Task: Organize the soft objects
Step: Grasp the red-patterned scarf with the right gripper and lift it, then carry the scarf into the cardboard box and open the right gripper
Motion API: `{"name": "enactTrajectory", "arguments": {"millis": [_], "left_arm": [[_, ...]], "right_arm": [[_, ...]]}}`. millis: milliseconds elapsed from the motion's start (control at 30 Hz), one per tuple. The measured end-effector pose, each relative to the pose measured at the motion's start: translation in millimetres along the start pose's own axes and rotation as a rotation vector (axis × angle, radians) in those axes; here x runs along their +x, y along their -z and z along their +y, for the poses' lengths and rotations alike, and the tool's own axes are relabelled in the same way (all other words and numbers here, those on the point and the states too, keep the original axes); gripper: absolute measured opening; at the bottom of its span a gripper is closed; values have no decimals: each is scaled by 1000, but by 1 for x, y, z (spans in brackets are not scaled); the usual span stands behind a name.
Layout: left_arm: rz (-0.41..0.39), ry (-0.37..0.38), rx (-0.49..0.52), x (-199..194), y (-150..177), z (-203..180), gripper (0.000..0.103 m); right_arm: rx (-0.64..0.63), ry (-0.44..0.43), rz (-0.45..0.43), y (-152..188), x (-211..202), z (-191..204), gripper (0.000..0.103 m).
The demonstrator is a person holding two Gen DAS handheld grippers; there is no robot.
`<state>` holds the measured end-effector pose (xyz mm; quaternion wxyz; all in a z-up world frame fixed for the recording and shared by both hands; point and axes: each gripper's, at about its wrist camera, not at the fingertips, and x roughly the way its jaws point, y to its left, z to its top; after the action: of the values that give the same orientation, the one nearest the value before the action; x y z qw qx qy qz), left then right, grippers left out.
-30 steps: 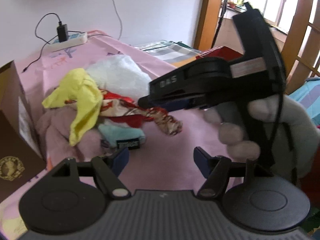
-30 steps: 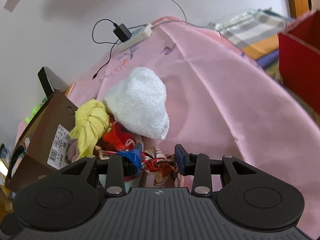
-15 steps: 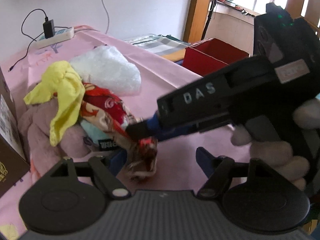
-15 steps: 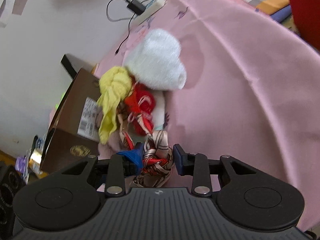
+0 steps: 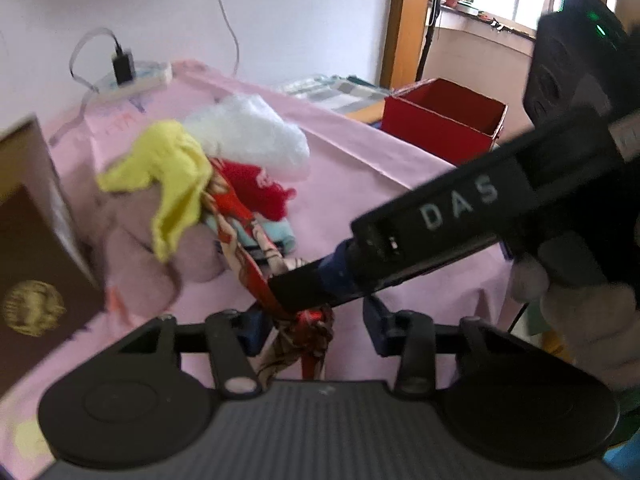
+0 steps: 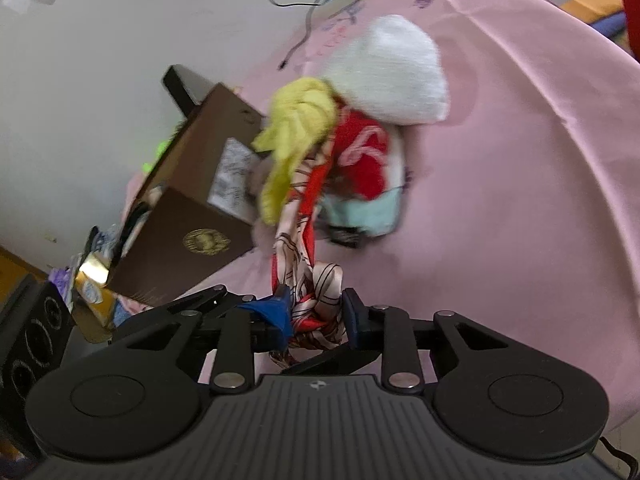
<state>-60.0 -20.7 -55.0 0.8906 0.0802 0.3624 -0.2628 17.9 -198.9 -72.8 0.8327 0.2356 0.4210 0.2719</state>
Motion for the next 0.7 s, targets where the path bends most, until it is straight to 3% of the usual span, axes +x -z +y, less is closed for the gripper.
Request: {"name": "enactTrajectory", "arguments": {"millis": [367,700], "left_arm": [[-118,-125,52,-81,20,14,43],[-232,-259,65,-139,14,43,43]], "right_arm": [[-175,-139,-15,9,9,68,8],[-334,-247,-73,-13,22,132,8]]}}
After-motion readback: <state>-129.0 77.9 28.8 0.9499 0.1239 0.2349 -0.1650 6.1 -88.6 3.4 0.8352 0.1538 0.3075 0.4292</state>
